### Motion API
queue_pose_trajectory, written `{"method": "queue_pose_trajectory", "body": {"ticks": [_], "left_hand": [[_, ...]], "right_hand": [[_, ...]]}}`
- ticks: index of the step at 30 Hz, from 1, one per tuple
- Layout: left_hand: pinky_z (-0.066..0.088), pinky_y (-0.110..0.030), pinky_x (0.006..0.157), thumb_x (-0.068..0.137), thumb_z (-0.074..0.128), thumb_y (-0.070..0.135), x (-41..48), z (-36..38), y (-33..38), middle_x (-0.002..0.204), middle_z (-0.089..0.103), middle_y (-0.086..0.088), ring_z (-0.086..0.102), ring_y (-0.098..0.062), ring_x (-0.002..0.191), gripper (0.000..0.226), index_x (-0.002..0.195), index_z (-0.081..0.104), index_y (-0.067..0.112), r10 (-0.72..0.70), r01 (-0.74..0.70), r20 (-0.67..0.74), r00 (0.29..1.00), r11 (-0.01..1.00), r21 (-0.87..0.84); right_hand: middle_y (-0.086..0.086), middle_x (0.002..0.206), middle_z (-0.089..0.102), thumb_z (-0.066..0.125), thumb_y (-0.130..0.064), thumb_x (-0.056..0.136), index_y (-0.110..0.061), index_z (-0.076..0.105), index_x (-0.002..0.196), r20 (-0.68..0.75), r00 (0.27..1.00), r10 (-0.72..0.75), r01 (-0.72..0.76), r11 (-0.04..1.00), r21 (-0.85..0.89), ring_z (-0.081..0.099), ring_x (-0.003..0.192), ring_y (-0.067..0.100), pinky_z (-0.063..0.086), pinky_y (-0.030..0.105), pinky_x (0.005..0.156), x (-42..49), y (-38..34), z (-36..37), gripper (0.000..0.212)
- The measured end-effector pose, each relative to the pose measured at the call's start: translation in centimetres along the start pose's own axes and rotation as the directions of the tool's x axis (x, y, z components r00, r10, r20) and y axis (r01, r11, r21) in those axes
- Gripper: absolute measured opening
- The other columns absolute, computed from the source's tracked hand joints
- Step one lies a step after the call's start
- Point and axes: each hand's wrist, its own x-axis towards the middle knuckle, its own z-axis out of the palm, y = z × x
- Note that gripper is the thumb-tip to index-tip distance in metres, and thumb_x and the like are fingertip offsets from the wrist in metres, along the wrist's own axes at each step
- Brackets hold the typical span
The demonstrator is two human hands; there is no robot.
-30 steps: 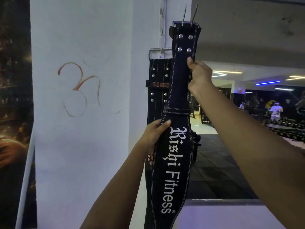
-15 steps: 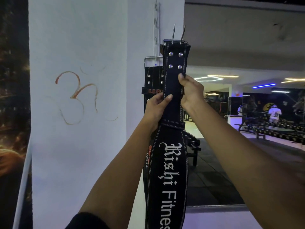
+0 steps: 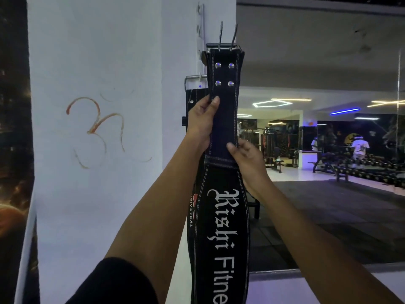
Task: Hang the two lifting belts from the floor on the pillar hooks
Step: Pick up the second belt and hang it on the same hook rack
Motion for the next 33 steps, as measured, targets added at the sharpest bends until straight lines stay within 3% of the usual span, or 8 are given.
{"method": "queue_pose_trajectory", "body": {"ticks": [2,5,8,13,19,22,27,33], "left_hand": [[0.058,-0.027,0.073,0.094,0.052,0.016,-0.2,0.0,-0.4,0.093,0.068,-0.004,0.067,-0.012,0.08,0.022,0.111,0.062,0.005,-0.009,0.009,0.002,1.0,1.0,-0.005],[0.059,-0.029,0.076,0.094,0.053,0.016,-0.1,-0.4,-0.6,0.094,0.068,-0.005,0.068,-0.013,0.079,0.025,0.113,0.062,0.003,-0.025,0.023,-0.037,0.999,0.999,-0.045],[0.058,-0.027,0.073,0.093,0.054,0.017,0.4,-0.9,-0.3,0.098,0.067,-0.007,0.067,-0.012,0.078,0.032,0.119,0.058,-0.001,-0.034,0.028,-0.081,0.996,0.997,-0.072],[0.058,-0.028,0.071,0.093,0.054,0.017,0.7,-1.0,-0.2,0.093,0.068,-0.005,0.068,-0.01,0.074,0.033,0.12,0.058,-0.001,-0.029,0.022,-0.089,0.996,0.997,-0.079],[0.053,-0.047,0.093,0.093,0.055,0.016,1.2,-1.6,0.0,0.094,0.069,-0.005,0.067,-0.016,0.079,0.018,0.107,0.064,0.009,-0.035,0.028,-0.073,0.997,0.995,-0.091],[0.053,-0.046,0.092,0.093,0.055,0.016,1.3,-1.9,-0.2,0.096,0.069,-0.007,0.067,-0.018,0.082,0.026,0.115,0.062,0.004,-0.043,0.038,-0.074,0.996,0.996,-0.078],[0.056,-0.039,0.088,0.093,0.053,0.015,1.5,-2.3,0.0,0.099,0.069,-0.007,0.068,-0.016,0.082,0.032,0.121,0.058,0.001,-0.043,0.04,-0.057,0.997,0.997,-0.061],[0.058,-0.032,0.078,0.093,0.054,0.016,1.7,-1.9,0.0,0.091,0.07,-0.003,0.069,-0.012,0.076,0.033,0.121,0.058,-0.001,-0.03,0.028,-0.031,0.999,0.999,-0.045]], "right_hand": [[0.009,0.11,0.069,0.063,-0.026,0.085,-0.015,0.061,0.107,0.001,1.0,-0.005,0.005,1.0,0.014,0.062,0.11,0.024,0.045,0.047,0.104,-0.5,0.1,0.0,0.025],[-0.007,0.101,0.066,0.059,-0.025,0.087,-0.015,0.059,0.114,0.05,0.999,-0.009,0.012,0.999,-0.043,0.062,0.101,0.008,0.049,0.023,0.095,-2.0,0.8,-0.5,0.029],[-0.007,0.104,0.068,0.06,-0.021,0.087,-0.025,0.061,0.108,0.096,0.995,-0.006,0.016,0.995,-0.101,0.064,0.102,0.009,0.048,0.03,0.1,-4.1,3.0,-1.1,0.022],[0.009,0.1,0.071,0.06,-0.021,0.087,-0.025,0.065,0.087,0.008,1.0,0.017,-0.017,0.999,-0.041,0.066,0.102,0.026,0.05,0.039,0.098,-2.9,2.5,-0.9,0.006],[-0.007,0.09,0.07,0.059,-0.02,0.087,-0.026,0.063,0.091,0.054,0.997,0.047,-0.042,0.995,-0.091,0.066,0.086,0.006,0.053,0.017,0.079,-4.8,5.9,-2.0,0.008],[-0.003,0.091,0.071,0.063,-0.012,0.084,-0.022,0.064,0.092,0.105,0.99,0.098,-0.091,0.993,-0.072,0.068,0.084,0.007,0.055,0.023,0.081,-5.0,6.2,-2.4,0.012],[0.005,0.095,0.071,0.068,-0.001,0.078,-0.02,0.064,0.093,0.201,0.961,0.189,-0.172,0.98,-0.098,0.068,0.094,0.026,0.054,0.044,0.091,-5.1,6.2,-3.3,0.025],[-0.001,0.09,0.066,0.07,-0.008,0.077,-0.026,0.06,0.086,0.137,0.984,0.111,-0.099,0.991,-0.087,0.064,0.096,0.021,0.047,0.045,0.095,-1.8,2.6,-2.0,0.022]]}}
